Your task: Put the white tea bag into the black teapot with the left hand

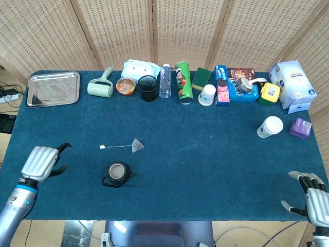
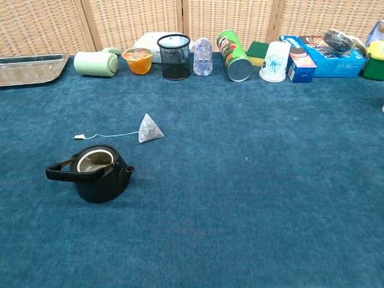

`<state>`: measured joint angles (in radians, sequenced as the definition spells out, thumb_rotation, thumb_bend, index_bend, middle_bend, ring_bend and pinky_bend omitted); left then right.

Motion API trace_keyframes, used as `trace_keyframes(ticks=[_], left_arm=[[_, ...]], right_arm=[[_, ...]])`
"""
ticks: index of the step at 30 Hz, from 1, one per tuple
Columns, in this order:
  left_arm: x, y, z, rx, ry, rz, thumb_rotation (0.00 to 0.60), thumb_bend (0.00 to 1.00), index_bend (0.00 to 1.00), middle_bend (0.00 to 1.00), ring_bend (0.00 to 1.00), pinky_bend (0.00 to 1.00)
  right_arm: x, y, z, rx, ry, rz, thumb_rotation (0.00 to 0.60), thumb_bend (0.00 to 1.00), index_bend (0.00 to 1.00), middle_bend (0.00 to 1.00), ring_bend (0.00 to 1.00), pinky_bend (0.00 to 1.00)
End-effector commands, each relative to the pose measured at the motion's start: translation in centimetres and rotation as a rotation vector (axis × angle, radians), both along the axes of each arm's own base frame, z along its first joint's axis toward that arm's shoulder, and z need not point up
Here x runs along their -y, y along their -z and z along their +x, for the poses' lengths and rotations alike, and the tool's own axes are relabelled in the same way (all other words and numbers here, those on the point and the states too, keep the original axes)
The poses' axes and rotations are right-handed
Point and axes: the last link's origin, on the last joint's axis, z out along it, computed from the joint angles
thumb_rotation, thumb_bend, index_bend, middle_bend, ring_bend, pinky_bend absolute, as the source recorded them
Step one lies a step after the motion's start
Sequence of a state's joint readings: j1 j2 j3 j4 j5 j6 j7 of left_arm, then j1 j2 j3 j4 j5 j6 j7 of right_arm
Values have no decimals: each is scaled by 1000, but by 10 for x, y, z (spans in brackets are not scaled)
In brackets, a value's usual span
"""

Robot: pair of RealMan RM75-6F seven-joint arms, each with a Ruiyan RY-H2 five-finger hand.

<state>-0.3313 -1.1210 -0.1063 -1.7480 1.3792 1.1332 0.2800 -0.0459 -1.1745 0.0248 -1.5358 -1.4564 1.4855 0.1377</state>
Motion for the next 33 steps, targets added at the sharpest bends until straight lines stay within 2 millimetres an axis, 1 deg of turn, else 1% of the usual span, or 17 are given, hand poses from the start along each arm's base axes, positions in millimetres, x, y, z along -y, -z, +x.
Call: trace_keyframes(ticks=[1,3,5,14,24,33], left_arm=[[-21,15,6,-31,11,-25,600,401,364,1000,998,951],[-34,28,9,-46,11,-58,600,423,368,1000,1000,951],[-42,37,11,-54,7,-76,600,425,386,1000,1000,951],[-65,67,16,-67,-12,-112,600,425,436,1000,1000,951],[-81,85,18,-96,-25,-106,600,446,453,1000,1000,951],[-88,100,16,-120,-46,-130,600,425,470,1000,1000,951]], right_arm=[[1,0,-1,-1,8,-1,600,185,247,255,195,111],[3,1,-3,-1,20,1,600,185,247,256,195,111],[4,1,-4,-1,27,2,600,185,248,256,195,111],[7,1,-6,-5,49,4,600,185,248,257,197,111],[7,2,-11,-4,73,3,600,185,248,258,197,112],[7,3,-13,-3,90,2,600,184,248,258,197,112]])
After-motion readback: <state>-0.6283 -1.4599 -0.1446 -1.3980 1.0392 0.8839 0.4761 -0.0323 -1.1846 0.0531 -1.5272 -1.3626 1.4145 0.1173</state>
